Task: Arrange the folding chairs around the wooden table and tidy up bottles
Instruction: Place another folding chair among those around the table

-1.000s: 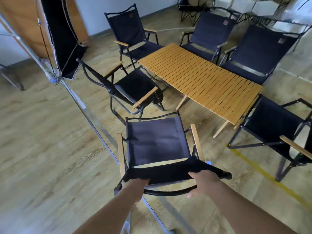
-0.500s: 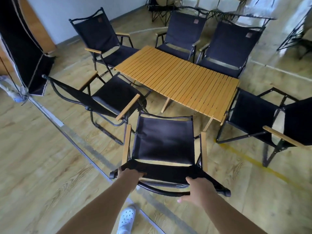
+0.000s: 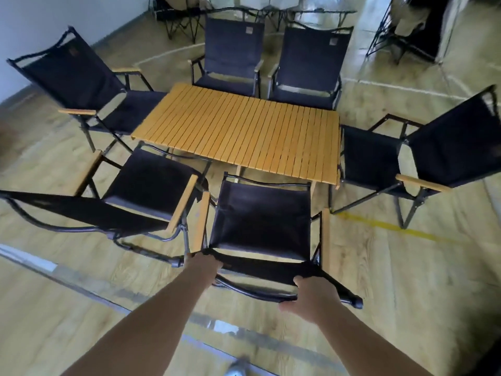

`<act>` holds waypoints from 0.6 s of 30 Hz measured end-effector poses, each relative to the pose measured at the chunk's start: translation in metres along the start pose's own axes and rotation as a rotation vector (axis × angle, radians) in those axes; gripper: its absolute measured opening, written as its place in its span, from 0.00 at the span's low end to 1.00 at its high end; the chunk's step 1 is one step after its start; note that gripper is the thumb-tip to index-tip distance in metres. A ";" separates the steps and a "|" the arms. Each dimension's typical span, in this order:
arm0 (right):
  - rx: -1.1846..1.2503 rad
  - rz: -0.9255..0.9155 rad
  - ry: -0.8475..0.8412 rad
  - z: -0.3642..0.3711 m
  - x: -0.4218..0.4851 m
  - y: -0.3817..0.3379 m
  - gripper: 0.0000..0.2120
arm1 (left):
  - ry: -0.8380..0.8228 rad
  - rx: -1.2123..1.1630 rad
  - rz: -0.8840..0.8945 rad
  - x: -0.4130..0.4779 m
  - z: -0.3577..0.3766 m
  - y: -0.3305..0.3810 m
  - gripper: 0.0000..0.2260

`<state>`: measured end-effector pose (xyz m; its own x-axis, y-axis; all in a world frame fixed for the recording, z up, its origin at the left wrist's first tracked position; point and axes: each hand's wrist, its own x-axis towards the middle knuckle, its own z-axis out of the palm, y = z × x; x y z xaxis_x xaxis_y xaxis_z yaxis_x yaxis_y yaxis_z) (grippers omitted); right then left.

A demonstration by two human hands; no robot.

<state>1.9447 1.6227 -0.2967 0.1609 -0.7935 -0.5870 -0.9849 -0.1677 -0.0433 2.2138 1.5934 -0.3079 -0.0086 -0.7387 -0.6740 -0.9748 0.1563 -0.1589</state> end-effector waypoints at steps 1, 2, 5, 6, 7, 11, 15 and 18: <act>0.002 0.009 0.004 -0.002 0.004 -0.010 0.41 | 0.007 0.010 -0.007 0.004 -0.004 -0.010 0.25; 0.009 0.017 0.006 -0.003 0.007 -0.019 0.40 | 0.010 0.020 -0.010 0.008 -0.007 -0.019 0.24; 0.021 0.044 0.010 -0.007 0.016 -0.037 0.40 | 0.013 0.035 -0.001 0.016 -0.014 -0.038 0.24; 0.015 0.052 0.002 -0.007 0.018 -0.040 0.40 | 0.015 0.030 -0.002 0.018 -0.016 -0.040 0.26; 0.010 0.060 -0.010 -0.007 0.020 -0.041 0.40 | 0.017 0.026 -0.002 0.019 -0.018 -0.041 0.27; 0.010 0.114 -0.072 -0.004 0.023 -0.040 0.42 | 0.048 0.004 0.028 0.022 -0.014 -0.042 0.27; -0.045 0.113 -0.051 0.000 0.019 -0.047 0.39 | 0.047 0.005 0.055 0.022 -0.010 -0.052 0.27; -0.048 0.108 -0.026 0.001 0.016 -0.055 0.37 | 0.058 0.028 0.053 0.021 -0.011 -0.060 0.27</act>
<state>2.0010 1.6201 -0.3045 0.0521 -0.7929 -0.6072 -0.9920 -0.1110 0.0599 2.2696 1.5617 -0.3043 -0.0741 -0.7657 -0.6389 -0.9660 0.2143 -0.1448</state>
